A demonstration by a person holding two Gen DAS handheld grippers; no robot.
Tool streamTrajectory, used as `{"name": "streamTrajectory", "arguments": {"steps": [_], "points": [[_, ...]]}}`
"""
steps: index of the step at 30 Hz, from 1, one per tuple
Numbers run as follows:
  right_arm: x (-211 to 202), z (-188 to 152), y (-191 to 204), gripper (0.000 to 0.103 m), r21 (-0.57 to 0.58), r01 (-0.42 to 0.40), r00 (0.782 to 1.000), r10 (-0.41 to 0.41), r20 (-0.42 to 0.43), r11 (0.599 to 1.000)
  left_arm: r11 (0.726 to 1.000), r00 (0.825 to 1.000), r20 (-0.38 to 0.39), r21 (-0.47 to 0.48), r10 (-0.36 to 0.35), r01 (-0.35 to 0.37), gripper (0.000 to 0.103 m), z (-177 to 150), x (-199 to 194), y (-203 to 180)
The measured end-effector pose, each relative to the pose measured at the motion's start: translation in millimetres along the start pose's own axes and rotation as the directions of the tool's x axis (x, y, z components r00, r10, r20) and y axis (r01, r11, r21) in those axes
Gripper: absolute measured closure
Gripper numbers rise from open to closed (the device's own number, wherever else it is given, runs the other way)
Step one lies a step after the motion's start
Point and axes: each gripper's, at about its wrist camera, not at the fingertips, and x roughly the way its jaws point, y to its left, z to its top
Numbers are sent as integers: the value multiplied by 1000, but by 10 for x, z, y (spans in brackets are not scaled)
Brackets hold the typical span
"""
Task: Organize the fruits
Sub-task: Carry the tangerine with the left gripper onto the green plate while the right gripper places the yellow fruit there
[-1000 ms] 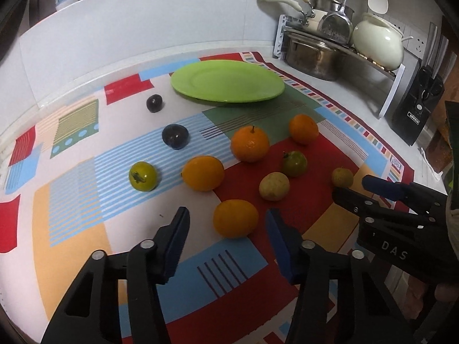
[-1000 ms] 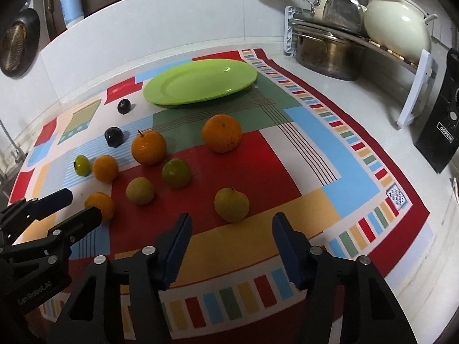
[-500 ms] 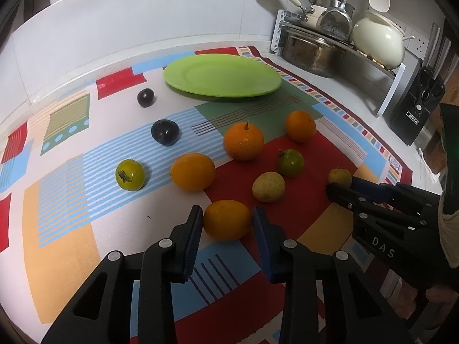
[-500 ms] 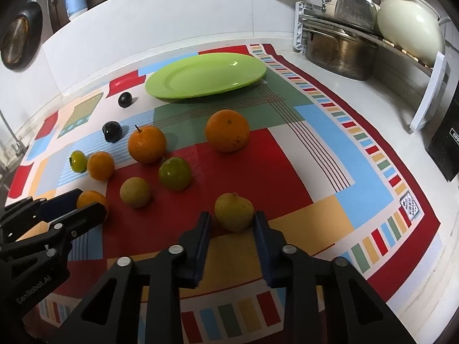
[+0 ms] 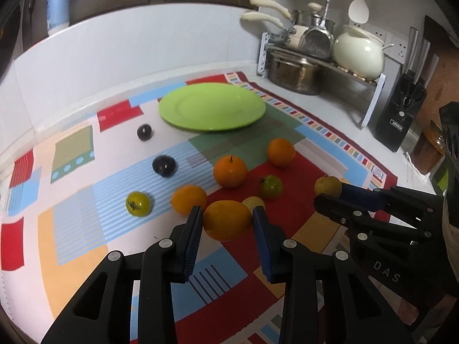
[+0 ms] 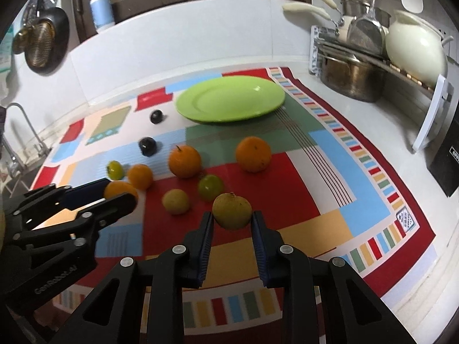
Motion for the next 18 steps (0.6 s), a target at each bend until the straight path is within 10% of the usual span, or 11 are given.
{"name": "streamTrajectory", "arguments": {"steps": [18], "points": [[-167, 619, 193, 75, -10, -29, 994, 30, 106, 1000, 990, 997, 47, 127, -62, 56, 67, 657, -42, 203]]}}
